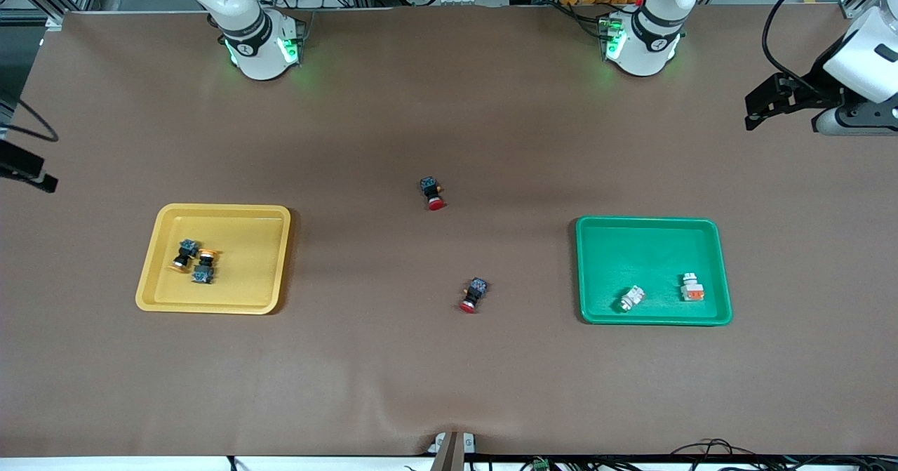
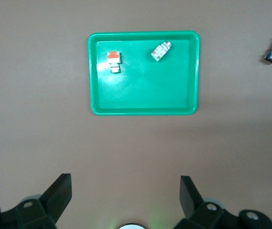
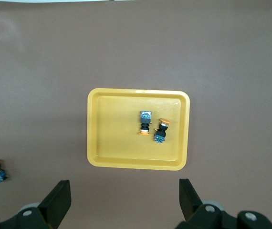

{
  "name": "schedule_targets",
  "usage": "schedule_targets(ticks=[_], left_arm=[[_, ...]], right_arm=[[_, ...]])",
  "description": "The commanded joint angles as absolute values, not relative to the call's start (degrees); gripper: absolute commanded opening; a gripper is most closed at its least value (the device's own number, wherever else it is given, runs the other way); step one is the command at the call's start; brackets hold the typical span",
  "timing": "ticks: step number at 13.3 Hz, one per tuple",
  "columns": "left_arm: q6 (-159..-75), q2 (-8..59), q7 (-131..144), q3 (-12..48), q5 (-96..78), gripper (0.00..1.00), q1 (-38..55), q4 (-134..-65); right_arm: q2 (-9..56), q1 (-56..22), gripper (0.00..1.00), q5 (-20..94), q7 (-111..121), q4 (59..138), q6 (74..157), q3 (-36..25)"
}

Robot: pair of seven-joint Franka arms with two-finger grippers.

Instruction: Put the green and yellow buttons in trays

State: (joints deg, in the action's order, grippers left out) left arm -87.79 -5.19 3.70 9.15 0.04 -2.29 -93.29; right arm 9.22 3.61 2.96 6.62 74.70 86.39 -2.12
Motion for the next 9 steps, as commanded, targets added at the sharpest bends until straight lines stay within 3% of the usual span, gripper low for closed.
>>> schedule_targets(ticks=[1,9], left_arm=[[-88.0,-5.3,3.9,10.4,-0.3,1.00,-2.4,-93.0],[-87.2,-5.3,3.7,9.9,-0.3,1.00,-3.3,-90.8]], right_arm=[[-0.7,1.8,1.00,1.3,6.9,90.0,91.9,-2.5],[0.9,-0.3,1.00,-2.6,8.1,83.4,88.0,-2.8]])
